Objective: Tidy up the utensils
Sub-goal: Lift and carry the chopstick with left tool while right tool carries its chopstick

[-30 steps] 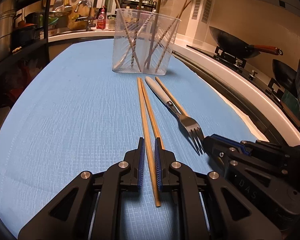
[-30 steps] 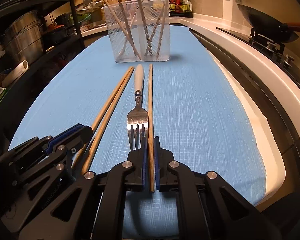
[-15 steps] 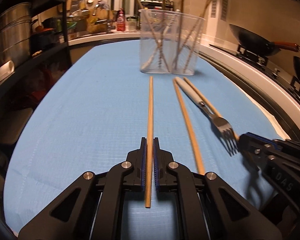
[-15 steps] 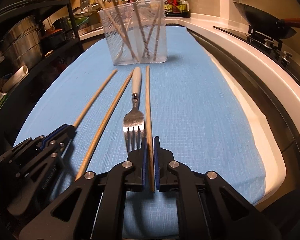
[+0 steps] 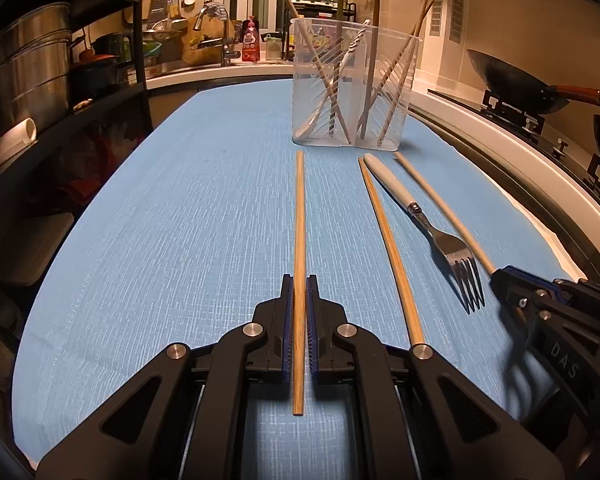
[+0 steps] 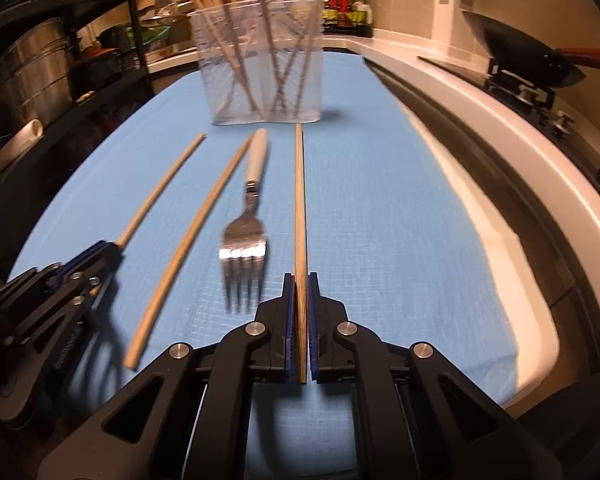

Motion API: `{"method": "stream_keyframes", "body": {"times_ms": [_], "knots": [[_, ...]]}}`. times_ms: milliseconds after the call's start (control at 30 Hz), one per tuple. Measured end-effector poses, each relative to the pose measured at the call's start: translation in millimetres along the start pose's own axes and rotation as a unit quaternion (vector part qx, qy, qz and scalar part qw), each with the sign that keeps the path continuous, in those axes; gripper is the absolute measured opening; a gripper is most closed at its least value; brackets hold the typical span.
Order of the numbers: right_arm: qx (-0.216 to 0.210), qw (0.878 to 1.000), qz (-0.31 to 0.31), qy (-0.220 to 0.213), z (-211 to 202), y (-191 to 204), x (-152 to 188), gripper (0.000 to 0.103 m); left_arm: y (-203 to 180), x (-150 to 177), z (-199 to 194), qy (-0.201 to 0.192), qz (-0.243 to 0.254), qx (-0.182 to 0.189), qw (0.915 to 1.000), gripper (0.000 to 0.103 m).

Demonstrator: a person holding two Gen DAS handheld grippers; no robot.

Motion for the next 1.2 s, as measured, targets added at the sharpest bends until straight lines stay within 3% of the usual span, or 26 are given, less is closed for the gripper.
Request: {"method": "stream_keyframes", "body": {"times_ms": [100, 367, 767, 1200], "knots": [[0.007, 1.0, 0.023, -0.008, -1.0, -10.9, -1.2, 0.006, 1.5, 0.4, 0.4, -0.002, -0.001, -0.005, 1.0, 0.006], [0.009, 0.999, 0.016, -0.035, 4.1, -7.1, -1.2, 0.007, 2.0, 1.0, 0.2, -0.003, -0.002, -0.006, 1.0, 0.007], [0.007, 0.999, 0.005, -0.037, 4.2, -3.1, -0.6, 0.006, 3.1, 1.7, -2.7, -0.002, -0.008, 0.0, 1.0, 0.006], [0.002, 0.999, 0.002, -0.05, -7.0, -2.6, -4.3, 0.006, 3.7, -3.5, -16.6, -0.031, -0.009, 0.008, 0.9994, 0.006]]}}
Point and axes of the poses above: each gripper's, at about its wrist camera, not at the fingertips, and z roughly the way its jaws point, y to its left, x to its underside, the point moved 2 cm from there along z, roughly the way its jaws point, and after that the axes turned 12 degrees about -x, right-handed, at the moved point
